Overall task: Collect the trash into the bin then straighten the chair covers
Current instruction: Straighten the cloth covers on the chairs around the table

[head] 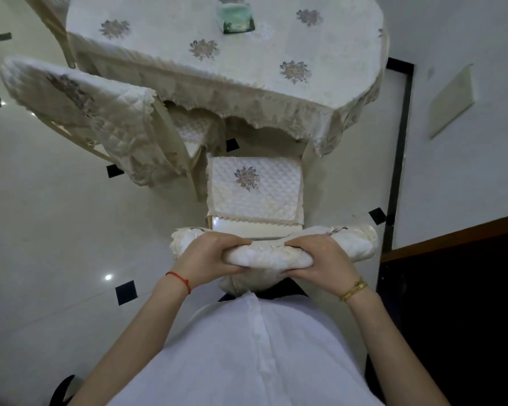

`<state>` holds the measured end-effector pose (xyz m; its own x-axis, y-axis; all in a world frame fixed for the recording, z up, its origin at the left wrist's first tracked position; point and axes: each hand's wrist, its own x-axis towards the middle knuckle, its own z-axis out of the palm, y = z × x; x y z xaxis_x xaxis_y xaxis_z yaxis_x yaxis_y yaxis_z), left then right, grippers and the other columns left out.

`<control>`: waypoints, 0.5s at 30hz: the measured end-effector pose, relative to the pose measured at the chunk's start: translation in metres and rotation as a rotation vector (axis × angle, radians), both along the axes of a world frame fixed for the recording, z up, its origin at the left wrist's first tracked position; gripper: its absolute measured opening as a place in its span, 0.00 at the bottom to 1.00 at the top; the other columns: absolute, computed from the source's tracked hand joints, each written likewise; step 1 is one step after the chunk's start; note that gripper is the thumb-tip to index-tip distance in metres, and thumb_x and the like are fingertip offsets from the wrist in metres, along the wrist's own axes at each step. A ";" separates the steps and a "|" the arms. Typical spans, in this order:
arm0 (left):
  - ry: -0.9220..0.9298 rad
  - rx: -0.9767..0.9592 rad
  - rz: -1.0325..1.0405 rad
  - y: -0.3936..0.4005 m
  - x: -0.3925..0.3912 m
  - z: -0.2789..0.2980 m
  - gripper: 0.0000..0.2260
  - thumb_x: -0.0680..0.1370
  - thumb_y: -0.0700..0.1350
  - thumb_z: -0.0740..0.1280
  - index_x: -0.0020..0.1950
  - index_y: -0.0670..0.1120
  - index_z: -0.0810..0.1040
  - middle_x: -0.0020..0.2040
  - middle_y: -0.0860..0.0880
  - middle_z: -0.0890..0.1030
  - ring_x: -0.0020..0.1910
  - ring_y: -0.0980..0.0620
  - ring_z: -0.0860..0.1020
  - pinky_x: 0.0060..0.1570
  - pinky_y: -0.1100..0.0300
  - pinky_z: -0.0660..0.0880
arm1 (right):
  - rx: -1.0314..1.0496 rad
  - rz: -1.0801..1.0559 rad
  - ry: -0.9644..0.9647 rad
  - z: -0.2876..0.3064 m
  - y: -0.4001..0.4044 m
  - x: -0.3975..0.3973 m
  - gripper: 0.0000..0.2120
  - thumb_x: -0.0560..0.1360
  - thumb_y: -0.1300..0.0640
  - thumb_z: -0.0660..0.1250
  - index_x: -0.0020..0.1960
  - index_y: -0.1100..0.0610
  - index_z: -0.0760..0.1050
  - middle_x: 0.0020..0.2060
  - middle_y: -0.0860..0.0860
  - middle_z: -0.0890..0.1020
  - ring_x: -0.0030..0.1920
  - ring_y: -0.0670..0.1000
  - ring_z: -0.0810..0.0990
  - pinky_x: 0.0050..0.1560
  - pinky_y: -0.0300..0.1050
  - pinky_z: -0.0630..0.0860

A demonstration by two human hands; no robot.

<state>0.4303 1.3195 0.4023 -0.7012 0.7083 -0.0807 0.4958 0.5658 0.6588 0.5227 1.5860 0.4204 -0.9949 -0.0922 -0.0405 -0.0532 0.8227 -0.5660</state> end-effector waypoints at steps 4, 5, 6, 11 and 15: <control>-0.024 0.033 0.001 -0.003 -0.005 -0.004 0.25 0.65 0.66 0.72 0.59 0.58 0.81 0.54 0.62 0.83 0.54 0.65 0.79 0.53 0.62 0.75 | -0.004 -0.036 0.035 0.001 -0.001 0.002 0.28 0.60 0.30 0.71 0.53 0.46 0.80 0.48 0.42 0.84 0.49 0.44 0.80 0.55 0.44 0.73; -0.024 0.043 0.007 -0.003 -0.007 -0.003 0.25 0.64 0.67 0.72 0.59 0.59 0.81 0.53 0.62 0.83 0.53 0.64 0.79 0.52 0.63 0.75 | -0.011 -0.051 0.053 0.000 -0.003 0.002 0.27 0.61 0.31 0.71 0.52 0.47 0.81 0.47 0.43 0.84 0.49 0.45 0.80 0.54 0.45 0.74; -0.023 0.050 0.015 -0.004 -0.009 -0.002 0.25 0.64 0.68 0.72 0.58 0.59 0.82 0.52 0.62 0.83 0.52 0.64 0.80 0.52 0.63 0.75 | -0.014 -0.068 0.071 -0.001 -0.005 0.001 0.26 0.61 0.32 0.72 0.51 0.47 0.81 0.47 0.43 0.84 0.48 0.45 0.80 0.54 0.46 0.74; 0.030 0.044 0.035 -0.012 -0.027 0.001 0.23 0.63 0.68 0.72 0.55 0.61 0.83 0.48 0.64 0.83 0.48 0.66 0.80 0.47 0.67 0.74 | 0.008 -0.125 0.126 -0.006 -0.019 -0.010 0.24 0.61 0.34 0.72 0.49 0.48 0.82 0.46 0.42 0.84 0.47 0.47 0.81 0.54 0.50 0.74; 0.041 0.014 0.016 -0.022 -0.061 0.001 0.22 0.64 0.67 0.73 0.55 0.63 0.82 0.47 0.63 0.84 0.45 0.64 0.81 0.45 0.64 0.75 | 0.027 -0.176 0.147 -0.006 -0.037 -0.034 0.24 0.60 0.32 0.71 0.47 0.47 0.82 0.45 0.43 0.85 0.47 0.47 0.81 0.54 0.46 0.73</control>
<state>0.3696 1.2973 0.4037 -0.7148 0.6981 -0.0414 0.5137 0.5644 0.6462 0.4883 1.5490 0.4145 -0.9910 0.0828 0.1056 0.0127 0.8412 -0.5405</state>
